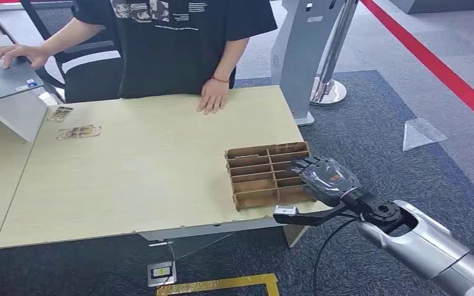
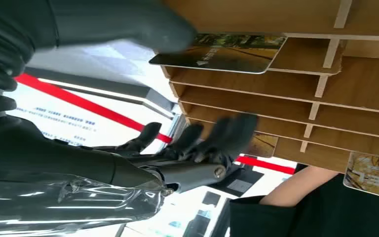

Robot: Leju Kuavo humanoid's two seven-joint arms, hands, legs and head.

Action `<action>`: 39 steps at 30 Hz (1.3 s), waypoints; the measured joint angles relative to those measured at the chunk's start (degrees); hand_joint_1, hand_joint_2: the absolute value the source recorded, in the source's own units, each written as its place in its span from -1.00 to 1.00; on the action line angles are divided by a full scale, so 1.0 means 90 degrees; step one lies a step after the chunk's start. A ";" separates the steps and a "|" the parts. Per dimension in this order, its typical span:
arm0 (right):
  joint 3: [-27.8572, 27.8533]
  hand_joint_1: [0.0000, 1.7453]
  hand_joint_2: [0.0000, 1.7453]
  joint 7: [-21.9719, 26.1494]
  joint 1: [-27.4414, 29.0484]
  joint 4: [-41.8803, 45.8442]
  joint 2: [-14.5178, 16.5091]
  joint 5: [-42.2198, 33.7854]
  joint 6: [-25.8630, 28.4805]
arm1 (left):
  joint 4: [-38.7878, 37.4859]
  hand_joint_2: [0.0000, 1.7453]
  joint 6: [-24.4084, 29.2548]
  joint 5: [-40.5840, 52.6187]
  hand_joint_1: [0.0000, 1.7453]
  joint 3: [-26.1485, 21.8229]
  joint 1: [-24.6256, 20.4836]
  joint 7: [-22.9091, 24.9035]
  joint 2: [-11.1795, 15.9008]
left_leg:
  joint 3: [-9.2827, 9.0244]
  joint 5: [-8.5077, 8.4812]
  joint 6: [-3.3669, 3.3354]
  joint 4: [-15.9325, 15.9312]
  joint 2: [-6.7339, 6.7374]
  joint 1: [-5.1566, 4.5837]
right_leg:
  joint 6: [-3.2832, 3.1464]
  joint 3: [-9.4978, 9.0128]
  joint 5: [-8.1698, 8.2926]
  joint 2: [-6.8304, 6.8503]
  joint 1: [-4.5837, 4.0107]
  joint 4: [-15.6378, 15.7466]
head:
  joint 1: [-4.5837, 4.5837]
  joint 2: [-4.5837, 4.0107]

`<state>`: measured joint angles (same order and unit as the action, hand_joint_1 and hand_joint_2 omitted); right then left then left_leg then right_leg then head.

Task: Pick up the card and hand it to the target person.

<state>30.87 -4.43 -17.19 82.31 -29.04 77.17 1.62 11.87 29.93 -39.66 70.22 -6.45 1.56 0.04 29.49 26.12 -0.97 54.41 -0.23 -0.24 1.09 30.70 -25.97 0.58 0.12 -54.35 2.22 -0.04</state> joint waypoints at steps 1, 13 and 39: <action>0.0000 0.60 1.00 -0.0001 -0.0002 0.0000 -0.0004 -0.0001 0.0000 | 0.0000 1.00 0.0003 -0.0009 -1.00 0.0000 0.0000 -0.0001 0.0001 | 0.0000 0.0000 0.0000 0.0000 0.0000 0.0000 | 0.0000 0.0000 0.0000 0.0000 0.0000 0.0000 | 0.0000 0.0001; 0.0056 0.46 1.00 -0.0018 -0.0034 -0.0013 -0.0041 -0.0020 0.0000 | 0.0000 1.00 0.0046 -0.0062 -1.00 -0.0001 0.0000 -0.0061 0.0005 | -0.0001 0.0000 0.0000 0.0000 0.0000 0.0000 | 0.0000 -0.0001 0.0000 0.0000 0.0000 0.0000 | 0.0000 0.0000; 0.0112 1.00 1.00 -0.0172 -0.0109 0.0328 -0.0344 0.0004 -0.0374 | 0.0000 1.00 0.0044 -0.0149 -1.00 0.0000 0.0004 -0.0089 0.0003 | -0.0002 0.0000 0.0000 0.0002 0.0000 -0.0001 | 0.0000 -0.0004 0.0000 0.0001 0.0001 0.0001 | -0.0001 0.0000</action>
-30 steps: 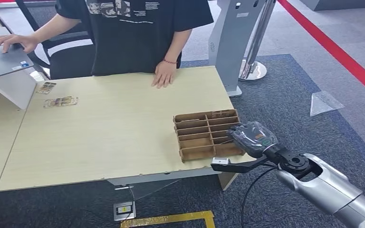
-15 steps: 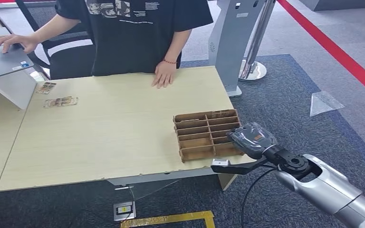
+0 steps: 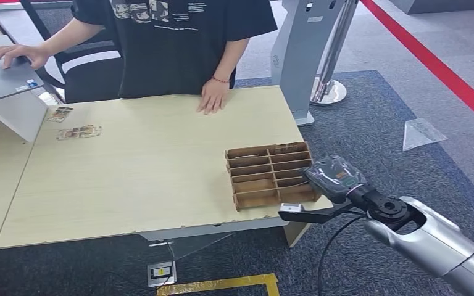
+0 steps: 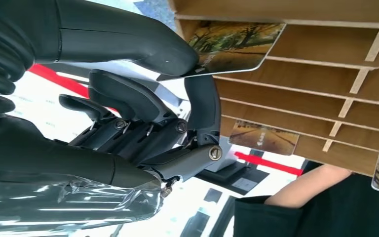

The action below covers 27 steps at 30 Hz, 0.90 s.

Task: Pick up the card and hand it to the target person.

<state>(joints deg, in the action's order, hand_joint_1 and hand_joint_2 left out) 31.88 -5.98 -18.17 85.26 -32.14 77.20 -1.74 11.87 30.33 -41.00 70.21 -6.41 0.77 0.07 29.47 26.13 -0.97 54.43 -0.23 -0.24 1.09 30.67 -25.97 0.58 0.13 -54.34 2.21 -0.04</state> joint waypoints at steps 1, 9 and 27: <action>-0.0001 1.00 1.00 0.0013 -0.0006 0.0056 -0.0034 -0.0023 -0.0064 | 0.0000 1.00 -0.0003 0.0000 -1.00 -0.0001 0.0000 0.0000 -0.0001 | 0.0000 0.0000 0.0000 0.0000 0.0000 0.0000 | 0.0000 0.0000 0.0000 0.0000 0.0000 0.0000 | 0.0000 0.0000; -0.0015 1.00 1.00 0.0030 -0.0149 0.0724 -0.0461 -0.0334 -0.0878 | 0.0000 1.00 -0.0042 0.0002 -1.00 -0.0001 0.0002 0.0001 0.0001 | -0.0002 0.0000 0.0000 0.0004 0.0000 -0.0001 | 0.0000 -0.0001 0.0001 0.0000 0.0001 0.0000 | -0.0001 0.0000; -0.0137 1.00 1.00 -0.0353 -0.0976 0.2868 -0.1842 -0.1725 -0.2498 | 0.0000 1.00 -0.0044 -0.0174 -1.00 -0.0001 0.0011 0.0092 0.0016 | -0.0001 -0.0001 -0.0001 0.0004 0.0002 -0.0005 | 0.0003 0.0002 0.0003 -0.0003 0.0012 -0.0001 | 0.0001 0.0001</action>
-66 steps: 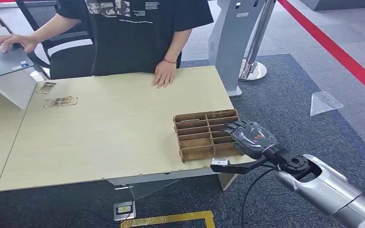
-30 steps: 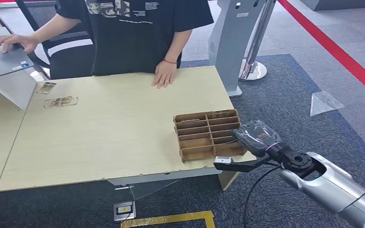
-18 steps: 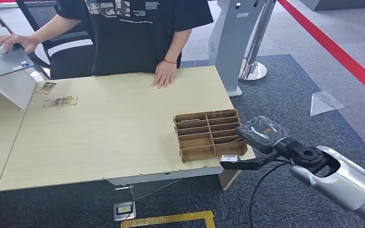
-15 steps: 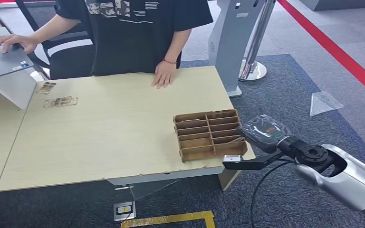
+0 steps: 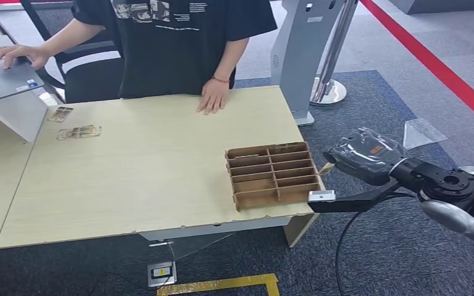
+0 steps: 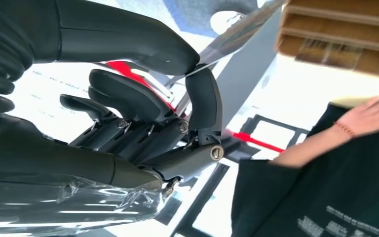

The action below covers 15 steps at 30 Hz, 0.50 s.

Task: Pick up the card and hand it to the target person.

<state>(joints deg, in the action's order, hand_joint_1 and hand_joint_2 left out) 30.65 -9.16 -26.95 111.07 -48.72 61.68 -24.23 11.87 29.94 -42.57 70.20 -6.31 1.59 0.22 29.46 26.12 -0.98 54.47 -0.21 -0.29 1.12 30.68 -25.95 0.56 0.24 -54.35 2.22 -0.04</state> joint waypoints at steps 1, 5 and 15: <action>-0.0003 1.00 1.00 -0.0054 -0.0087 0.0094 -0.0066 -0.0077 -0.0031 | 0.0000 1.00 0.0004 -0.0019 -1.00 0.0000 0.0000 -0.0001 0.0000 | 0.0000 0.0000 0.0000 0.0000 0.0000 0.0000 | 0.0001 0.0000 0.0001 -0.0001 0.0000 0.0000 | 0.0000 0.0000; -0.0058 1.00 1.00 -0.0387 -0.0283 0.0380 -0.0197 -0.0309 0.0308 | 0.0000 1.00 0.0029 -0.0055 -1.00 0.0000 -0.0001 -0.0046 -0.0007 | 0.0001 0.0000 0.0000 -0.0001 0.0000 0.0001 | 0.0003 -0.0001 0.0001 0.0000 0.0000 0.0000 | 0.0000 -0.0001; -0.0193 1.00 1.00 -0.0731 -0.0345 0.0251 0.0092 0.0031 0.2694 | 0.0000 1.00 0.0127 -0.0021 -1.00 0.0000 -0.0009 -0.0182 -0.0060 | 0.0006 0.0000 0.0000 -0.0005 -0.0002 0.0002 | 0.0003 -0.0002 0.0001 0.0003 -0.0001 -0.0001 | -0.0001 -0.0001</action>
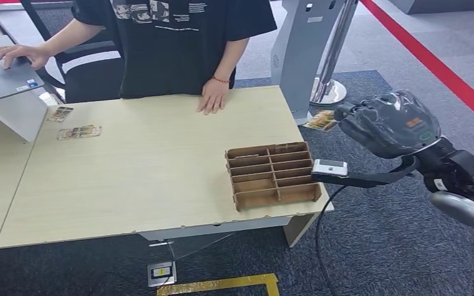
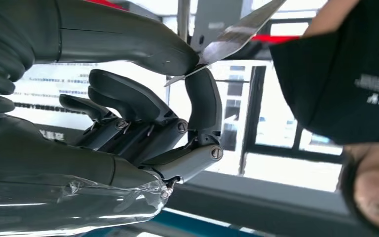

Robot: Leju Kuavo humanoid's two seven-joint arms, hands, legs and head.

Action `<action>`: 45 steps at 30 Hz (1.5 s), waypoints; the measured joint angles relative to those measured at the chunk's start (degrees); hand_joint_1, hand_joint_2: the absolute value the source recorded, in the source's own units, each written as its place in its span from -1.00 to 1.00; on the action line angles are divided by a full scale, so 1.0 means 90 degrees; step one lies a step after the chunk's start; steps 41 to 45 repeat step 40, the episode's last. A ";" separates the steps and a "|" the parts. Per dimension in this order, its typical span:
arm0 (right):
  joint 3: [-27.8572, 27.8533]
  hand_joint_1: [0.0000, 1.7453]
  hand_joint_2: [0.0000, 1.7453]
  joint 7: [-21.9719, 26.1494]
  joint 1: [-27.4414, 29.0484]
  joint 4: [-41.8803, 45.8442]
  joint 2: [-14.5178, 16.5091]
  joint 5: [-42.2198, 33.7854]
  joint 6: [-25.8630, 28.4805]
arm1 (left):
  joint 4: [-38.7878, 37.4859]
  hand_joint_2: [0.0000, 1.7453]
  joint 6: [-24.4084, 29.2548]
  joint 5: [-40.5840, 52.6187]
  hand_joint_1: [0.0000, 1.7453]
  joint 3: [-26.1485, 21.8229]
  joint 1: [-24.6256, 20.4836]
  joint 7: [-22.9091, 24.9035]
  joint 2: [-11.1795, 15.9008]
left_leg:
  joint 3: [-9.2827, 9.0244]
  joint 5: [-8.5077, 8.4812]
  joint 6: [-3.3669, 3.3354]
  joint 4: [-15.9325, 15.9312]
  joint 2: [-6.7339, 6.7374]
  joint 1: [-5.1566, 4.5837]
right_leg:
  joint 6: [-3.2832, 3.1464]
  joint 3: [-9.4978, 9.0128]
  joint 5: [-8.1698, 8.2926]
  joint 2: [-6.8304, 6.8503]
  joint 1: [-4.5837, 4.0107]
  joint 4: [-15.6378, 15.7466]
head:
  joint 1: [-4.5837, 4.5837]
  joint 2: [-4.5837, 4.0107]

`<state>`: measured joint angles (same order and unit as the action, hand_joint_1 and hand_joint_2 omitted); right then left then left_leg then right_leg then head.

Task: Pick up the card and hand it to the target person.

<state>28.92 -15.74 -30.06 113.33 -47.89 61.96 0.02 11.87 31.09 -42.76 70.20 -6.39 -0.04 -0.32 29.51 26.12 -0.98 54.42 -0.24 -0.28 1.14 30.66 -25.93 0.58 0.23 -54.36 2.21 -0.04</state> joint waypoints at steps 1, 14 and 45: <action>-0.0002 1.00 1.00 -0.0027 -0.0023 -0.0068 0.0078 0.0068 0.0188 | 0.0000 1.00 0.0002 0.0019 -1.00 0.0000 -0.0001 0.0000 -0.0003 | 0.0000 0.0000 0.0000 0.0000 0.0000 0.0000 | 0.0000 0.0000 0.0000 0.0000 0.0000 0.0000 | 0.0000 0.0000; 0.0221 1.00 1.00 -0.0297 -0.0923 -0.2493 0.1611 0.0985 0.1969 | 0.0000 1.00 -0.0034 0.0391 -1.00 0.0014 -0.0030 0.0044 -0.0071 | 0.0006 -0.0004 -0.0002 -0.0002 -0.0005 0.0001 | 0.0000 0.0000 0.0000 0.0008 -0.0001 -0.0006 | 0.0000 0.0000; 0.0975 -1.00 1.00 -0.0111 -0.2902 -0.7671 0.4087 0.1540 0.2526 | 0.0000 1.00 -0.0022 0.0417 -1.00 0.0143 -0.0051 0.0178 -0.0110 | 0.0007 -0.0008 0.0000 0.0007 -0.0009 0.0001 | 0.0001 0.0005 0.0001 0.0010 -0.0005 -0.0008 | 0.0002 0.0000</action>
